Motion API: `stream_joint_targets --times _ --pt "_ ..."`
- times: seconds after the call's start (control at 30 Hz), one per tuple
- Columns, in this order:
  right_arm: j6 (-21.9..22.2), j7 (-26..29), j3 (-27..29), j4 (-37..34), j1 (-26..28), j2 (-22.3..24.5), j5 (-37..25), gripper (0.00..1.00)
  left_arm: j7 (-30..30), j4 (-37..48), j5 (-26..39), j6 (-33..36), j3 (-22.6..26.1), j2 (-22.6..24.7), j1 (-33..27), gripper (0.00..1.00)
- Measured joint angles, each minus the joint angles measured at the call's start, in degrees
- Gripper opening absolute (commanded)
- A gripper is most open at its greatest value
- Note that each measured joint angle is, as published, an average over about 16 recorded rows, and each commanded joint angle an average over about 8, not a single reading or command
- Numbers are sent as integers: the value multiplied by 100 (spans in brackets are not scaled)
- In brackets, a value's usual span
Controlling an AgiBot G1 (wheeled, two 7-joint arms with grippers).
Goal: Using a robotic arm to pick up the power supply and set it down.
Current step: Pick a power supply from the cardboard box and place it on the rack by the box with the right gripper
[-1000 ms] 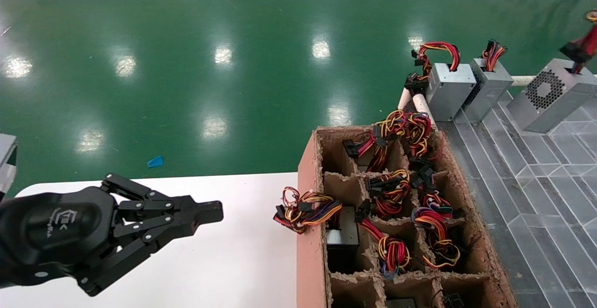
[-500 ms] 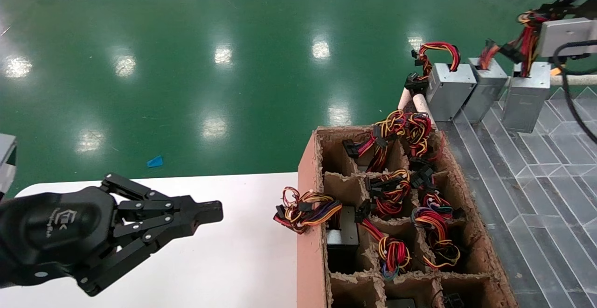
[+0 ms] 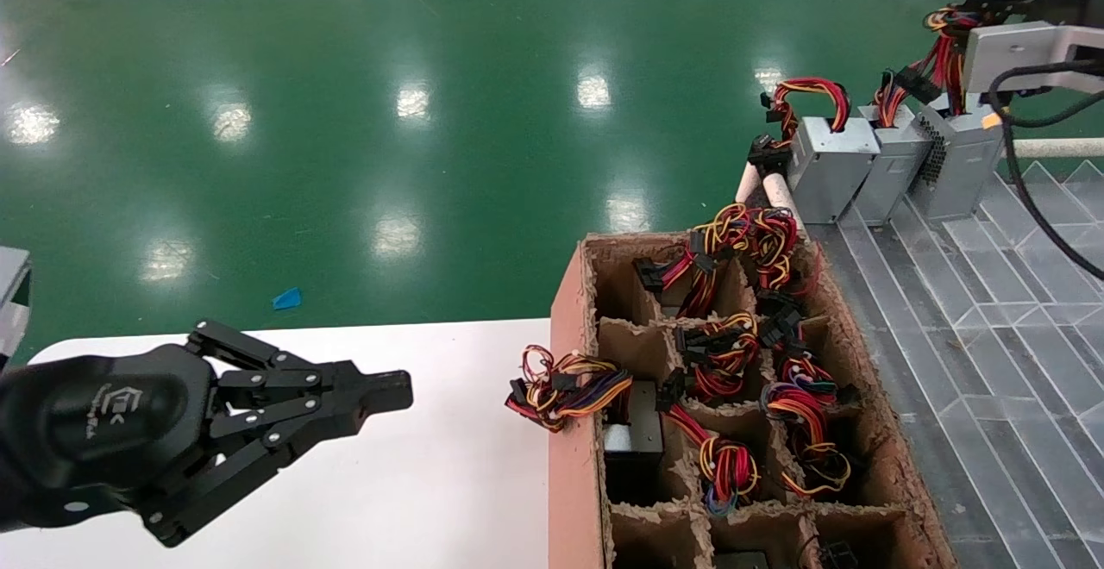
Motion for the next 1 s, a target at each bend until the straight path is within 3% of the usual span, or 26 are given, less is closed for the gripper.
stream_joint_targets --times 0.6,1.0 --pt "739 -622 362 -1018 111 -270 485 0 0 0 0 0 0 0 0 0" --pt "966 -934 690 -1476 143 -408 960 0 0 0 0 0 0 0 0 0"
